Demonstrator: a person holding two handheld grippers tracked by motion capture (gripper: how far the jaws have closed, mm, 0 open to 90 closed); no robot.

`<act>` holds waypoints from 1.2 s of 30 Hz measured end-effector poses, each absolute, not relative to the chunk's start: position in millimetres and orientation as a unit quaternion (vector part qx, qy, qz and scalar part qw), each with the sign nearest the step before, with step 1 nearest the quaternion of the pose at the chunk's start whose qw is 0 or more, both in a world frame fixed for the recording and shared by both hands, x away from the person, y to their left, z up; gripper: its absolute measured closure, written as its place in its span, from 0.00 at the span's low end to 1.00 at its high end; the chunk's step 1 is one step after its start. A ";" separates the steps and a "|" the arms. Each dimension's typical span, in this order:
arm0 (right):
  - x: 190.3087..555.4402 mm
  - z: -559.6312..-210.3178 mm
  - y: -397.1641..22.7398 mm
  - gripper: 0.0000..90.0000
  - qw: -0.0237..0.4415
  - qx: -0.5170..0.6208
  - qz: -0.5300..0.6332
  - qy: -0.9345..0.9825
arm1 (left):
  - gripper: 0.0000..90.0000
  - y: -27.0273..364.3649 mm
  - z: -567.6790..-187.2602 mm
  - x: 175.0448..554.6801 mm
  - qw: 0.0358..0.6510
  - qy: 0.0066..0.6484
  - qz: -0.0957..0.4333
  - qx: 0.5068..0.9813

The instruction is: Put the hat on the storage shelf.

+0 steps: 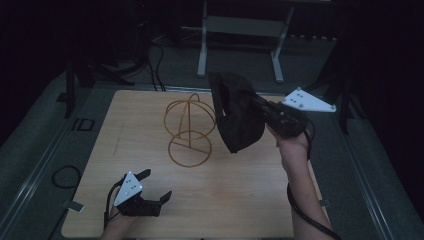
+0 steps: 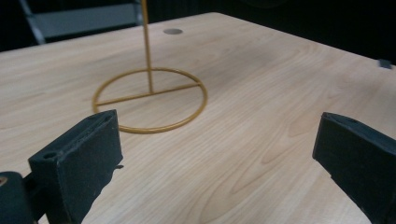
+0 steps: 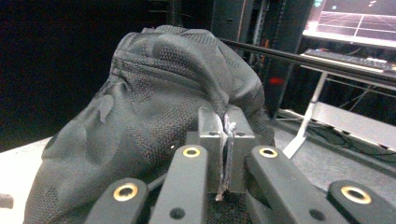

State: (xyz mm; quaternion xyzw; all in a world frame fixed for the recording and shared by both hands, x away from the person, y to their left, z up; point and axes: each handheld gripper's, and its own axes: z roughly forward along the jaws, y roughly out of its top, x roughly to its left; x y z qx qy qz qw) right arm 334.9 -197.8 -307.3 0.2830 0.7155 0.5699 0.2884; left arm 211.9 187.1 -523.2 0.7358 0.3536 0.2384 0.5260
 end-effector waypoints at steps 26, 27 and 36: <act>372.9 -331.4 -102.2 0.98 0.214 0.250 0.532 0.780 | 0.02 197.8 -527.2 211.0 0.539 0.362 0.254 0.716; 373.8 -332.4 -99.6 0.98 0.211 0.251 0.531 0.781 | 0.02 198.1 -527.4 211.1 0.540 0.362 0.254 0.716; 383.6 -342.5 -79.1 0.98 0.196 0.256 0.519 0.791 | 0.02 200.7 -526.8 211.5 0.543 0.364 0.256 0.712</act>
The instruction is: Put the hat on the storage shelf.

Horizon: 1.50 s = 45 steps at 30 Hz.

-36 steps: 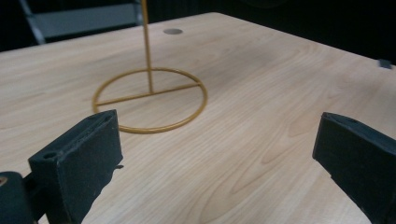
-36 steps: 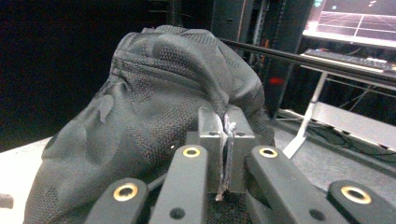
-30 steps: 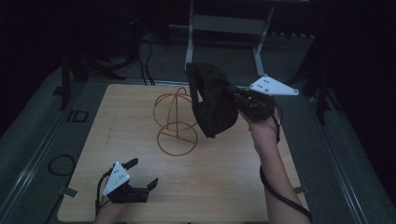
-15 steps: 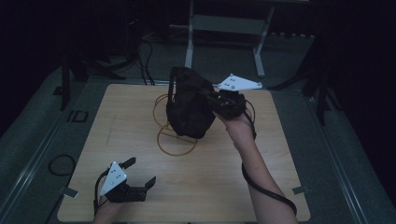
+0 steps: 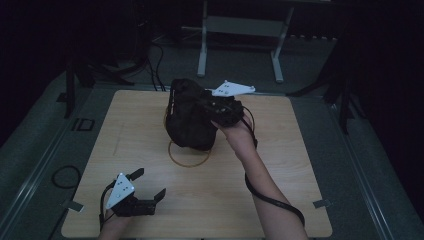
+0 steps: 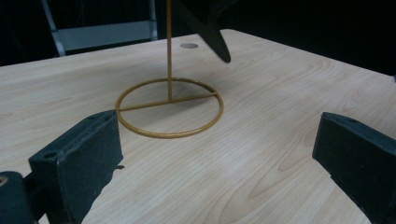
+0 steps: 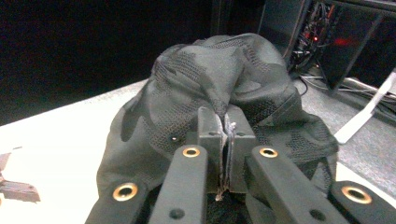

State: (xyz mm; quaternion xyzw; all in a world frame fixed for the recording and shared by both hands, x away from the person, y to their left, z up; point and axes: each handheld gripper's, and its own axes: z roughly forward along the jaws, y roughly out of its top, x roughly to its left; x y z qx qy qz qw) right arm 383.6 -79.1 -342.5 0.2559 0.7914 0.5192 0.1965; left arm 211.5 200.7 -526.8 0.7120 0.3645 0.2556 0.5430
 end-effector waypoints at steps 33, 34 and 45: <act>383.9 -344.0 -68.8 0.66 0.178 0.252 0.522 0.796 | 0.02 199.1 -530.3 212.2 0.546 0.364 0.240 0.716; 383.7 -343.8 -68.9 0.66 0.178 0.252 0.521 0.796 | 0.02 198.7 -530.3 212.1 0.546 0.364 0.239 0.715; 378.9 -343.9 -77.0 0.56 0.173 0.253 0.524 0.795 | 0.02 197.5 -529.9 212.2 0.547 0.363 0.239 0.715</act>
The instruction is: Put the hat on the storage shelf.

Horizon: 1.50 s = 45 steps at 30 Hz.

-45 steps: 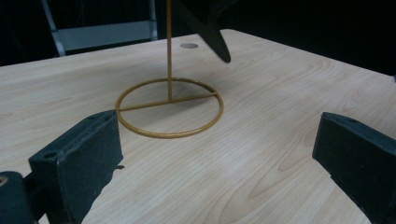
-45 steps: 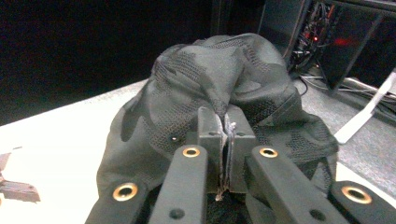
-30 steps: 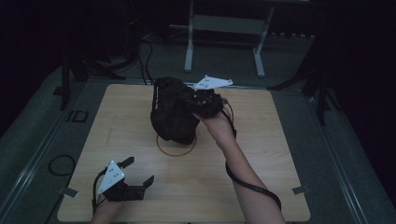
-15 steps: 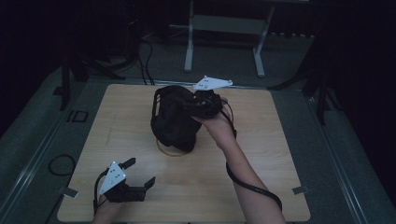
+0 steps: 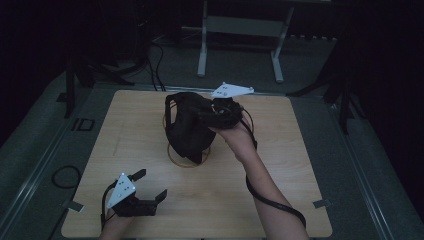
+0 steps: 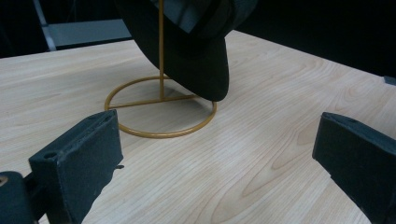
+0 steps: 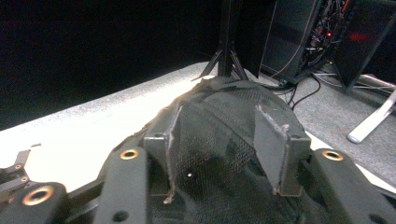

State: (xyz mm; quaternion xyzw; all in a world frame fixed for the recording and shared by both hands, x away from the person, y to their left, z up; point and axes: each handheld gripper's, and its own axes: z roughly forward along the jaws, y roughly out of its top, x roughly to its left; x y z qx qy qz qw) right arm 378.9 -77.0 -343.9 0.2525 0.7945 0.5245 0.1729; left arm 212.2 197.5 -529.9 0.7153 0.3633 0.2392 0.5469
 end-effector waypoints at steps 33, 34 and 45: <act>345.7 -379.9 -130.6 0.15 0.151 0.236 0.521 0.806 | 0.02 195.3 -532.5 211.5 0.541 0.362 0.238 0.720; 344.7 -381.5 -131.6 0.15 0.152 0.236 0.521 0.806 | 0.02 195.5 -532.8 211.5 0.542 0.362 0.238 0.720; 330.2 -405.8 -146.8 0.15 0.156 0.233 0.515 0.810 | 0.02 194.0 -535.6 211.3 0.538 0.361 0.235 0.725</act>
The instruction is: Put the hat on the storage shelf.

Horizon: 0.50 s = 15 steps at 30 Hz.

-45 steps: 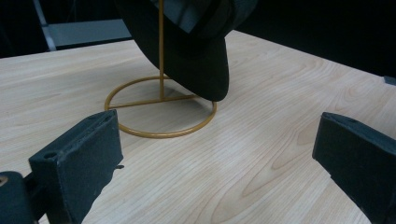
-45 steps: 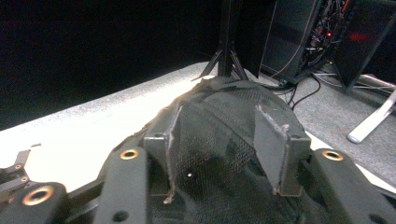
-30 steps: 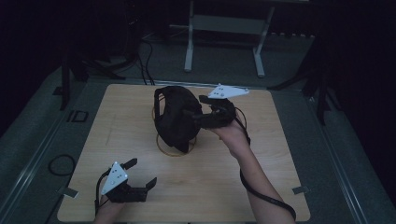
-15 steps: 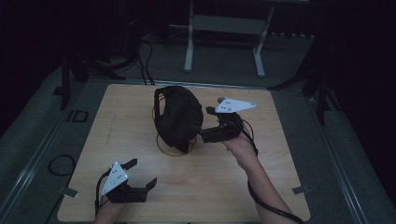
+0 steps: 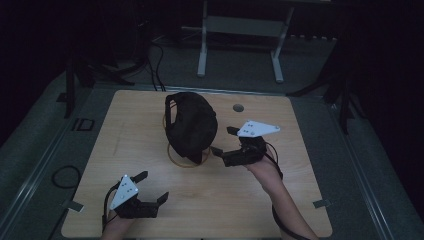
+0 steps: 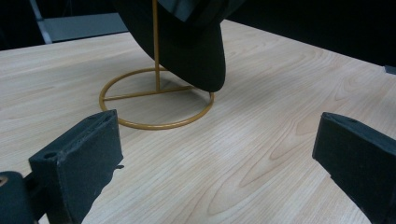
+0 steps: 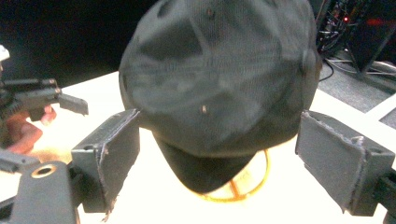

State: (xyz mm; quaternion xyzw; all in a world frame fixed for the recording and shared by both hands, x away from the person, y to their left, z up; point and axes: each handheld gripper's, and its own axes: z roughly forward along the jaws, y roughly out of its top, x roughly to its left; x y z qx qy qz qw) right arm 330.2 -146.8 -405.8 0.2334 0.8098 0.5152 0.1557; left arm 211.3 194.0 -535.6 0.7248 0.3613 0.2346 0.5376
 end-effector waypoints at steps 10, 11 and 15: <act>318.5 -437.0 -159.2 0.15 0.145 0.237 0.507 0.816 | 0.02 192.7 -536.3 211.8 0.536 0.359 0.233 0.727; 317.6 -440.1 -159.8 0.15 0.141 0.236 0.507 0.817 | 0.02 192.6 -536.4 211.9 0.536 0.359 0.234 0.727; 313.5 -451.9 -163.5 0.15 0.133 0.240 0.512 0.814 | 0.02 193.2 -537.9 212.1 0.534 0.360 0.234 0.728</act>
